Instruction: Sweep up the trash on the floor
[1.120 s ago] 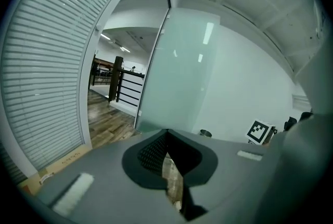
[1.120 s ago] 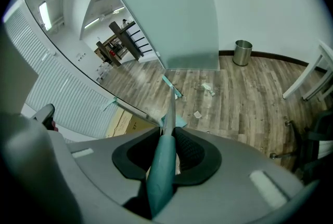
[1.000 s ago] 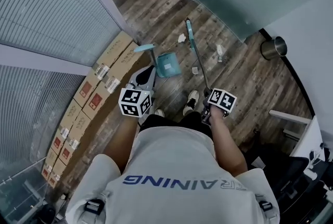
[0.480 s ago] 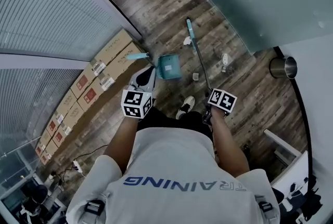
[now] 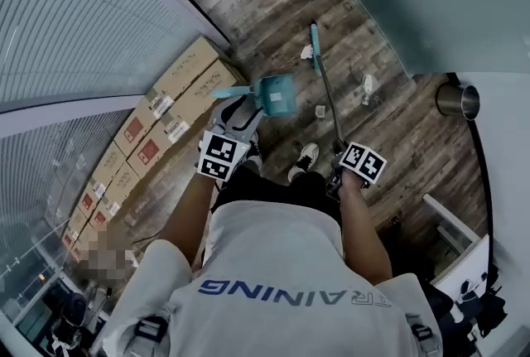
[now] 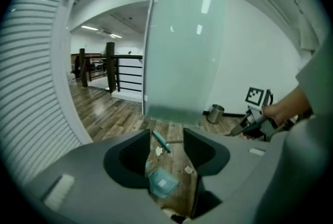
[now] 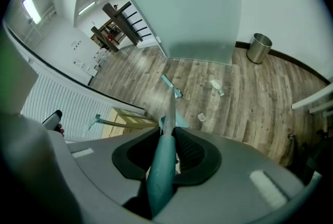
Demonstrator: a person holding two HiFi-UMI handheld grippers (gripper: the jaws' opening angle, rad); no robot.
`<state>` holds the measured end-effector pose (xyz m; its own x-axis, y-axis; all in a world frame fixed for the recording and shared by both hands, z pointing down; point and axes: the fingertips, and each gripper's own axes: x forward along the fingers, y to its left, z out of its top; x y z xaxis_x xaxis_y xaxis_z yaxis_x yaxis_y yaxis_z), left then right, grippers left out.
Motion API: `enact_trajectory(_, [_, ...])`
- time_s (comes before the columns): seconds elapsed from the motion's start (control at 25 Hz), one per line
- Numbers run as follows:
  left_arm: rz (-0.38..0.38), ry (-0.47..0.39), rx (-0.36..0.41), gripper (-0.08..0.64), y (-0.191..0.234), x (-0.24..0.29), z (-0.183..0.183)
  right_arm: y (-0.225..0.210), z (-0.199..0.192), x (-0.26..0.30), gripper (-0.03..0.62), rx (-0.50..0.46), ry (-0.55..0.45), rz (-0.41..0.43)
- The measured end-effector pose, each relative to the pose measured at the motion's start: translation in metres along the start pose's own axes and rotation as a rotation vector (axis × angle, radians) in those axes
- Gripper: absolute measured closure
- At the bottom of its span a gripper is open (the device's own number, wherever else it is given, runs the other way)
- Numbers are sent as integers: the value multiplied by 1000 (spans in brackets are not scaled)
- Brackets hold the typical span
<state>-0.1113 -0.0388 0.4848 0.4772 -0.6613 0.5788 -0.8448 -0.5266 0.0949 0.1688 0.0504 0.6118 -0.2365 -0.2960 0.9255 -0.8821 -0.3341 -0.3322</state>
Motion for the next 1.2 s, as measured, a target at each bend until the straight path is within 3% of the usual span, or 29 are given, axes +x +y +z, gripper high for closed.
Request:
enact_trajectory(0.12, [-105,121,231,270,11,15,-19,4,-8,3,488,44,-8,-19])
enact_trajectory(0.2, [-169,206,370,249,18,25,-36,5,-11,4,488,61,-5,-27])
enact_trajectory(0.28, [-227,281,450,227,25,34,-50,5,-13,6,488,70,-4,-34])
enact_trajectory(0.56, [-332,503,551,188,39,70,-90,-1,-15,6,488,93,1,-44])
enact_trajectory(0.92, [-384,732,516,182,45,119,-163,-10,-20,11,488,89,12,-60])
enact_trajectory(1.08, [-300,760,605,327,58,130,-166,-21,-25,7,488,94,20,-68])
enact_trajectory(1.2, [-297,808,624,364,58,130,-166,-34,-28,5,486,111,27,-75])
